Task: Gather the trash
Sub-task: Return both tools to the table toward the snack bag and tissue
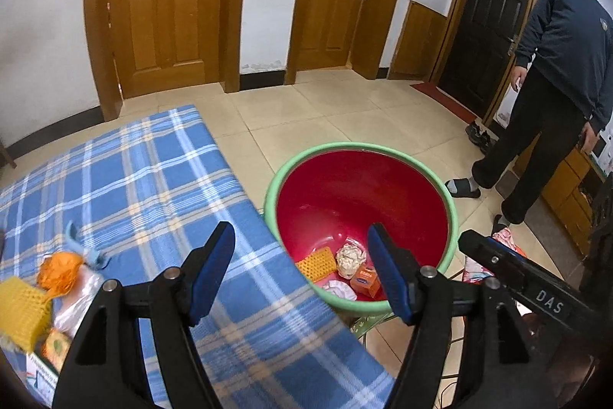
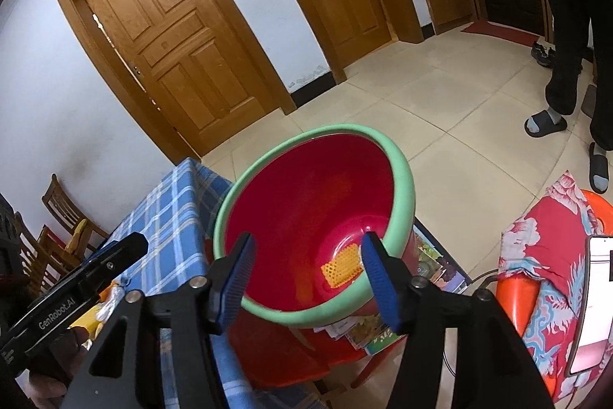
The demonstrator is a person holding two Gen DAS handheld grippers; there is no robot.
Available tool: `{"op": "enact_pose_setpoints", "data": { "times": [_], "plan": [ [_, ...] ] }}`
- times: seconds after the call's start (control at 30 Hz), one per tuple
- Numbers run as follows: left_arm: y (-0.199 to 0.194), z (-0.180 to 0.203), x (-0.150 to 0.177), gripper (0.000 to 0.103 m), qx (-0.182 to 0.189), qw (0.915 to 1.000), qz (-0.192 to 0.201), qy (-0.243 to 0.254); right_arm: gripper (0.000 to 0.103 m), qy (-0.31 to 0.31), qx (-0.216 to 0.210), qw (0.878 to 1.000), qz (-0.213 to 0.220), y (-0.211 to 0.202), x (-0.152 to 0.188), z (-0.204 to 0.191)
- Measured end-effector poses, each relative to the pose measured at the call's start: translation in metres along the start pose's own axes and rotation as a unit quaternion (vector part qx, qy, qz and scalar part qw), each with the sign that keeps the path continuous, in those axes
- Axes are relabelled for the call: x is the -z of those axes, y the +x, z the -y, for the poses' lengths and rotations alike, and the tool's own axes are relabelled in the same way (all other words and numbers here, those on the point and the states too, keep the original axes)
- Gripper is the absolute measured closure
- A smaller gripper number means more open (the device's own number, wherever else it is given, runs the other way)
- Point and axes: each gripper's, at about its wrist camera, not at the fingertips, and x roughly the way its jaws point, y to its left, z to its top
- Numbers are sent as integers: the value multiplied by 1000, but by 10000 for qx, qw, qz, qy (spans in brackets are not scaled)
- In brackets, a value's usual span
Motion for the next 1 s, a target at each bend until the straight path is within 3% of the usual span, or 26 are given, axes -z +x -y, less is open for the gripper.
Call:
{"op": "enact_pose_setpoints", "data": {
  "times": [0.17,0.63,1.0],
  "plan": [
    [-22,-14,8,32,-120,9998,40,-148,37,-164,-132,9998,7,-14,6,-18],
    [-81,-75,34,32,-881,9949,189,-462,33,-548,-574,9967,-197,-28,36,-67],
    [-119,-143,64,32,-1535,9839,176,-898,28,-1028,-795,9896,-622,-15,66,-115]
  ]
}}
